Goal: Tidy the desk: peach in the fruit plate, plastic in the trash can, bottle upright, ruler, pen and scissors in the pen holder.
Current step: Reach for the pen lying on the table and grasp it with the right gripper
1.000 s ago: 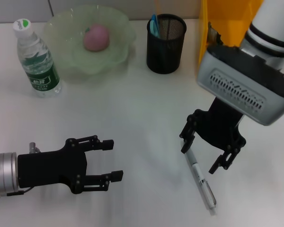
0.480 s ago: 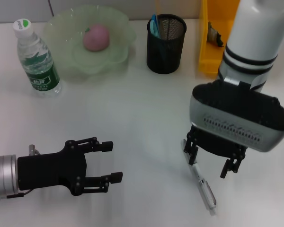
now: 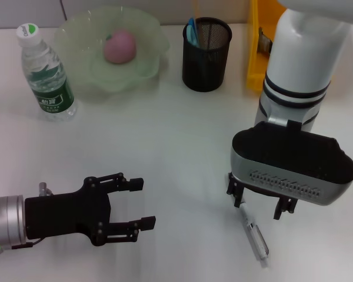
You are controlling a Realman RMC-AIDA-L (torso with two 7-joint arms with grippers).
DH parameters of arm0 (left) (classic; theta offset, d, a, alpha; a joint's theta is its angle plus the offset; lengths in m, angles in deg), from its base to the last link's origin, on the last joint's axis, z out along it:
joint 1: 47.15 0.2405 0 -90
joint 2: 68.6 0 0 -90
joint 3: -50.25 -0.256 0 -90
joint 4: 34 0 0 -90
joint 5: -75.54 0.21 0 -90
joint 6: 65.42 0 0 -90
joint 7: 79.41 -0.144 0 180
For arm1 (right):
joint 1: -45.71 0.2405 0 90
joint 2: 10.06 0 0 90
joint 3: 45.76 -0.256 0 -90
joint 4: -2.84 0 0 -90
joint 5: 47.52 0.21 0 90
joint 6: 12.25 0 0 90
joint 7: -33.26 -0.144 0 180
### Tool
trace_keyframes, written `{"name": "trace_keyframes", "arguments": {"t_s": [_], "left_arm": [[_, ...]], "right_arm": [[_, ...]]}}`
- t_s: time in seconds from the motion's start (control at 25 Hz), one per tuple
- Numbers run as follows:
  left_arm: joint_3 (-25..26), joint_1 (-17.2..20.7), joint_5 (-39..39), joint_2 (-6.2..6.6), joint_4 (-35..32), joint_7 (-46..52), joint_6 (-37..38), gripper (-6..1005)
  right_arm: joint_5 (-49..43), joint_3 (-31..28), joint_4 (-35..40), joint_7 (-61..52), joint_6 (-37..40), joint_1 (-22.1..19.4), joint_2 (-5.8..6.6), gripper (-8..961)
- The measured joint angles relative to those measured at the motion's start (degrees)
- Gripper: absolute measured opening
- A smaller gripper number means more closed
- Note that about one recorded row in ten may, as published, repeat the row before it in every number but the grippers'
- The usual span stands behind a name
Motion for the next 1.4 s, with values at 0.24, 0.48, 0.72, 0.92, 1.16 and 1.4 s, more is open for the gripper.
{"name": "trace_keyframes", "arguments": {"t_s": [0.24,0.48,0.72,0.92,1.16,1.4], "left_arm": [[0.0,-0.03,-0.63,-0.01,-0.02,-0.01,0.1,800],[0.0,-0.07,-0.86,0.01,0.01,-0.01,0.4,800],[0.0,-0.03,-0.87,0.04,-0.01,-0.01,0.49,800],[0.0,0.0,-0.87,0.04,0.0,-0.01,0.53,800],[0.0,-0.01,-0.99,0.04,-0.08,-0.01,0.61,800],[0.0,0.09,-1.33,0.04,0.0,0.02,0.68,800]], "right_arm": [[0.77,0.69,0.24,1.16,-1.48,-0.08,0.0,663],[1.5,0.84,0.33,3.06,-2.46,-0.57,0.0,658],[1.98,1.81,0.35,3.41,-2.77,-0.71,0.0,652],[1.99,2.18,0.34,3.81,-2.86,-0.76,0.0,646],[1.99,2.66,-0.08,3.87,-2.88,-0.75,0.0,640],[1.99,3.14,-0.45,3.94,-3.34,-0.74,0.0,565]]}}
